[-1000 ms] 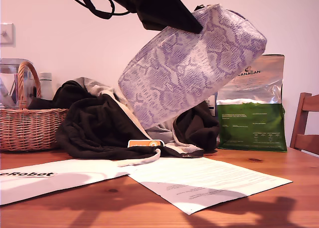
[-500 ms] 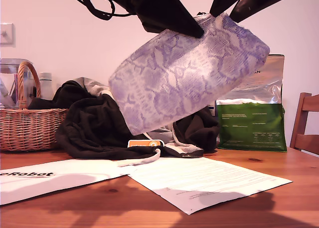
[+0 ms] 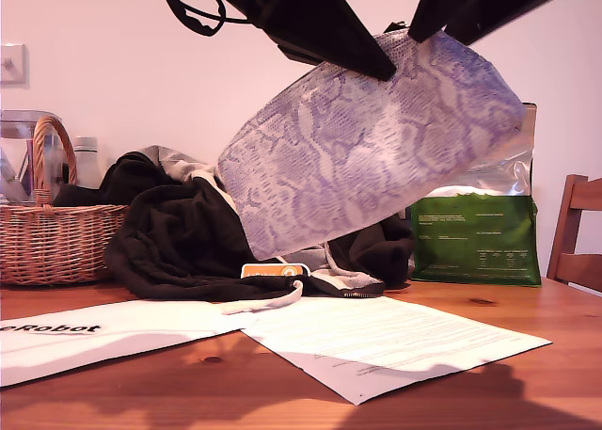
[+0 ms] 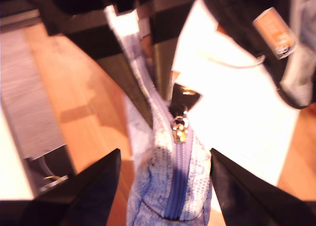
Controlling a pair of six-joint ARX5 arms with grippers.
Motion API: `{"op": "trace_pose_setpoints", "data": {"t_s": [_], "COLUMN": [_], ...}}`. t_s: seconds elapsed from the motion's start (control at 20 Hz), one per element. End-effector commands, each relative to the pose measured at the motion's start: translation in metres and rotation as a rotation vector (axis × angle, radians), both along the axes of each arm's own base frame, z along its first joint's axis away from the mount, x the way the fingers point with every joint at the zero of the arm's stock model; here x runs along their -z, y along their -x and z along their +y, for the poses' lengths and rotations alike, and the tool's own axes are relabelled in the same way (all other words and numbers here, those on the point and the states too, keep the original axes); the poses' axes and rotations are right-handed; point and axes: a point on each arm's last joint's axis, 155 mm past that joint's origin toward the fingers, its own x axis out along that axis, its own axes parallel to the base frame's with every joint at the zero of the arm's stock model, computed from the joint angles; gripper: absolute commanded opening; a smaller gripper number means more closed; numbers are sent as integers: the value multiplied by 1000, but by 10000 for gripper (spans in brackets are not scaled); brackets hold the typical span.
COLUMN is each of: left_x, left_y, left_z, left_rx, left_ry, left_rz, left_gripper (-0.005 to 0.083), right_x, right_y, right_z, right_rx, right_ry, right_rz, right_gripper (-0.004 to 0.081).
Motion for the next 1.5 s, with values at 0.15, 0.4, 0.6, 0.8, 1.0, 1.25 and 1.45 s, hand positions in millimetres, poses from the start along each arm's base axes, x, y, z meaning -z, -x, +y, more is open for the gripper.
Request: {"op": "trace_pose_setpoints", "data": {"t_s": [0.15, 0.4, 0.6, 0.8, 1.0, 1.25, 1.45], "left_x": [-17, -27, -22, -21, -21, -19, -18], "left_y": [2, 9, 12, 15, 12, 6, -5], "left_z": [2, 1, 1, -1, 0, 1, 7], "left_rx": [0, 13, 10, 21, 12, -10, -74], "left_ry": [26, 42, 5, -7, -10, -22, -32], "left_rz": [-43, -62, -94, -111, -117, -138, -109], "left_gripper": [-21, -21, -21, -21, -21, -21, 26], "right_x": [12, 9, 4, 11, 13, 22, 34], "right_y": [0, -7, -12, -6, -5, -11, -21], "right_z": [-4, -6, -5, -6, -6, -3, 3], "right_rx": [11, 32, 37, 26, 21, 21, 13], "right_ry": [27, 22, 12, 28, 30, 49, 74], "right_rz": [22, 2, -26, 10, 18, 33, 37], "right_gripper": [509, 509, 512, 483, 272, 2, -11]}}
